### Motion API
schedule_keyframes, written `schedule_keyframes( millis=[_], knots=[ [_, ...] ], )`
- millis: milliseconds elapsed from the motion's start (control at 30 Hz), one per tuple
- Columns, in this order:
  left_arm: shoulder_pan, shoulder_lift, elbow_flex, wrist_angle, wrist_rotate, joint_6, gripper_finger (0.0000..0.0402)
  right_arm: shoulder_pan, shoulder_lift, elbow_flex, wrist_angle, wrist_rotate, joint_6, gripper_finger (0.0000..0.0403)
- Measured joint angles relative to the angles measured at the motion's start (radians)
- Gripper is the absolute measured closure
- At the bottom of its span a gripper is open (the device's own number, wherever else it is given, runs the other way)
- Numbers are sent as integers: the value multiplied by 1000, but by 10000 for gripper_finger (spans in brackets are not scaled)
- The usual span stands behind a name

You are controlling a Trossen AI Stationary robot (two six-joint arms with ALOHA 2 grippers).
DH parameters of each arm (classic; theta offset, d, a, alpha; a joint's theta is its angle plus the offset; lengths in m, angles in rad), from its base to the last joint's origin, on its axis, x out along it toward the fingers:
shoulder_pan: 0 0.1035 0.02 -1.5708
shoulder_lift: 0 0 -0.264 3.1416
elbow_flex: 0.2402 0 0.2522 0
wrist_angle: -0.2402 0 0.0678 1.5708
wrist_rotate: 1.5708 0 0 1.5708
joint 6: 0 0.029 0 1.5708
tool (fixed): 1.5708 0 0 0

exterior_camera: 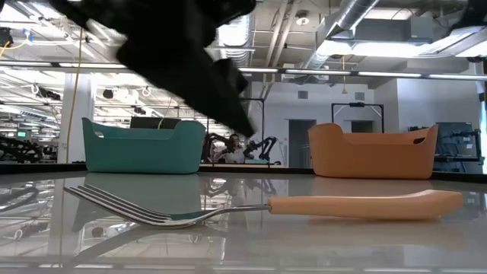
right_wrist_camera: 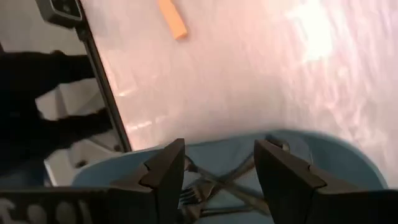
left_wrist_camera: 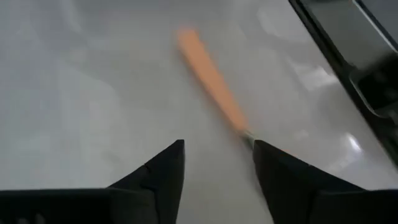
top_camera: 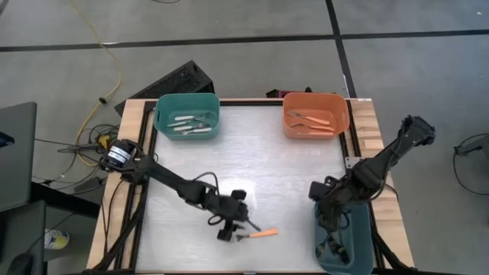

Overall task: Sort silverware by color (type)
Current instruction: Put the orange fork into the orange bin

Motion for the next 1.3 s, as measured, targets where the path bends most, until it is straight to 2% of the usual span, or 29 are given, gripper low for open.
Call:
schedule_keyframes(
  millis=[100,233,400,633,800,1000,1233,1300],
  knots=[
    [-59,5,25,-63,-6,-57,203,-5,39,0,45,2,-86,189],
    [-143,5,47,-56,-168,-76,181,-19,98,0,120,52,-197,189],
    [-194,59,84,-34,-326,-139,178,-58,165,0,271,97,-308,189],
    [-198,229,169,36,-385,-164,178,-109,220,0,417,91,-364,189],
    [-200,311,192,35,-399,-177,187,-130,229,0,470,56,-278,189],
    [-210,338,196,-38,-414,-269,240,-122,229,38,486,20,-207,189],
    [-202,338,193,-78,-382,-259,368,-121,229,98,484,38,-151,189],
    [-189,338,193,-83,-352,-250,386,-114,229,115,485,43,-137,189]
  ],
)
